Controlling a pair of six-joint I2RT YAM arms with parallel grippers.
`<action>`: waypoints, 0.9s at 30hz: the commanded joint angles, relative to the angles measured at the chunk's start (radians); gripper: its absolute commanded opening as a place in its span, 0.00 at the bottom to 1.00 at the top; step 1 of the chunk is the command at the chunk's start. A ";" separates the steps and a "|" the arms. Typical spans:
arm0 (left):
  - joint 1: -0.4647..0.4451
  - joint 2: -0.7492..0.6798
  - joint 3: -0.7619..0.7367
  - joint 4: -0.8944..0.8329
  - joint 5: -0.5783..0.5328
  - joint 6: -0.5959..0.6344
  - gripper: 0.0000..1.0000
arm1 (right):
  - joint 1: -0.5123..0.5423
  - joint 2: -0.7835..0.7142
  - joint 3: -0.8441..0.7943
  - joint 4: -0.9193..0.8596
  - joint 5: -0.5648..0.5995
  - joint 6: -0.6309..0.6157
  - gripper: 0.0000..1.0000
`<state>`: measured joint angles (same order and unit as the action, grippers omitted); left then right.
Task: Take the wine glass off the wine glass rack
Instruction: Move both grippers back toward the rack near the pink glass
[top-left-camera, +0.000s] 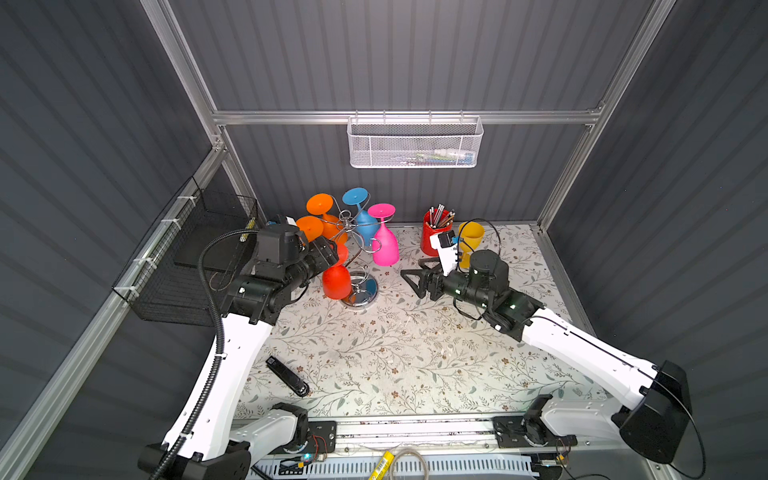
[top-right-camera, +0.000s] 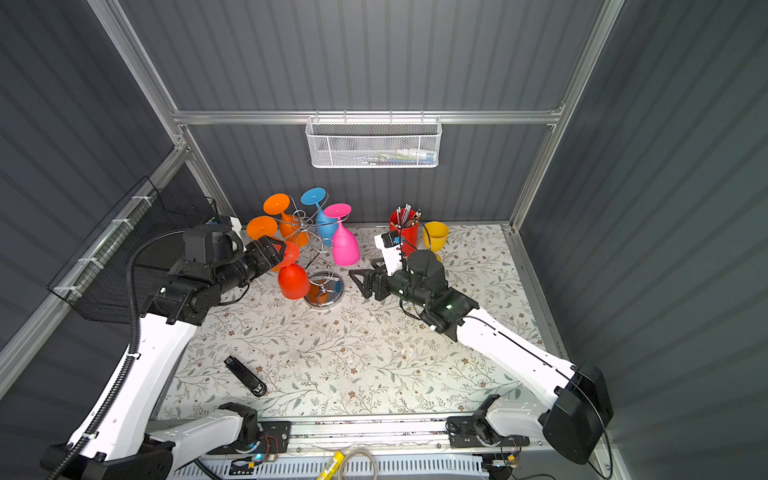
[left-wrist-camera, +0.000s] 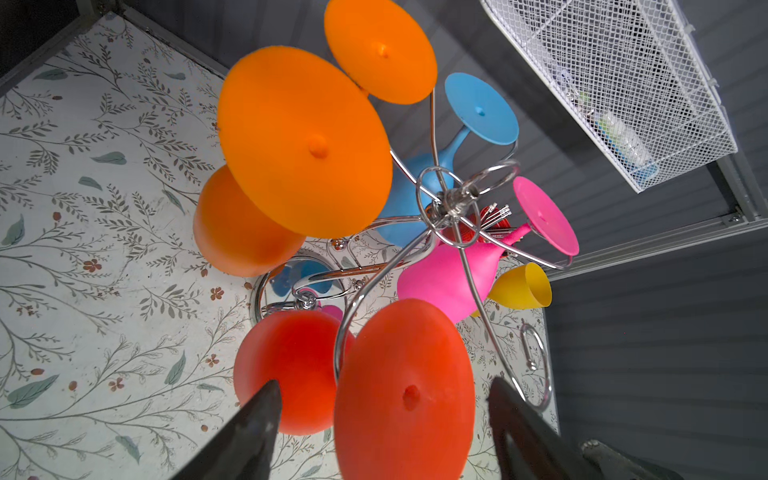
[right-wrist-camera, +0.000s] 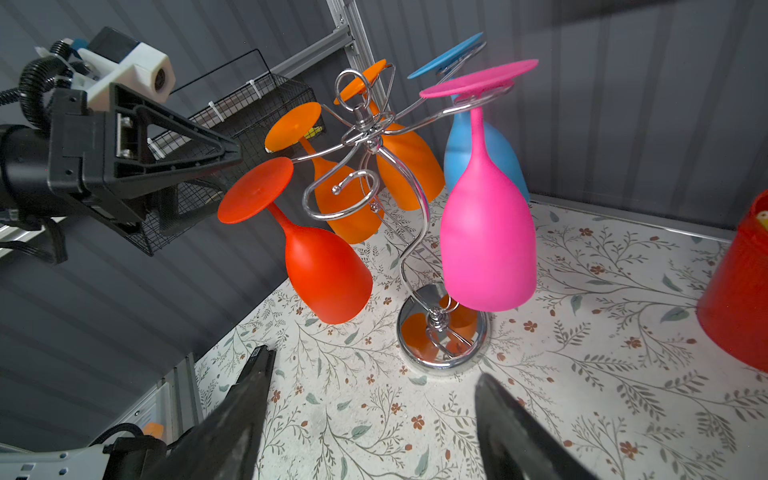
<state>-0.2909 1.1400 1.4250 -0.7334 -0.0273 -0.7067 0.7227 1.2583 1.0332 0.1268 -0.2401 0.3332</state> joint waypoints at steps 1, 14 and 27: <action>0.017 0.009 -0.040 0.050 0.066 -0.022 0.76 | 0.003 0.008 -0.015 0.020 -0.007 -0.007 0.79; 0.044 0.003 -0.057 0.114 0.128 -0.051 0.54 | 0.002 0.012 -0.023 0.027 -0.005 -0.005 0.79; 0.044 -0.008 -0.031 0.090 0.126 -0.035 0.55 | 0.002 0.024 -0.021 0.030 -0.011 0.000 0.79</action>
<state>-0.2535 1.1576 1.3716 -0.6384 0.0830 -0.7521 0.7227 1.2728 1.0172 0.1345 -0.2405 0.3336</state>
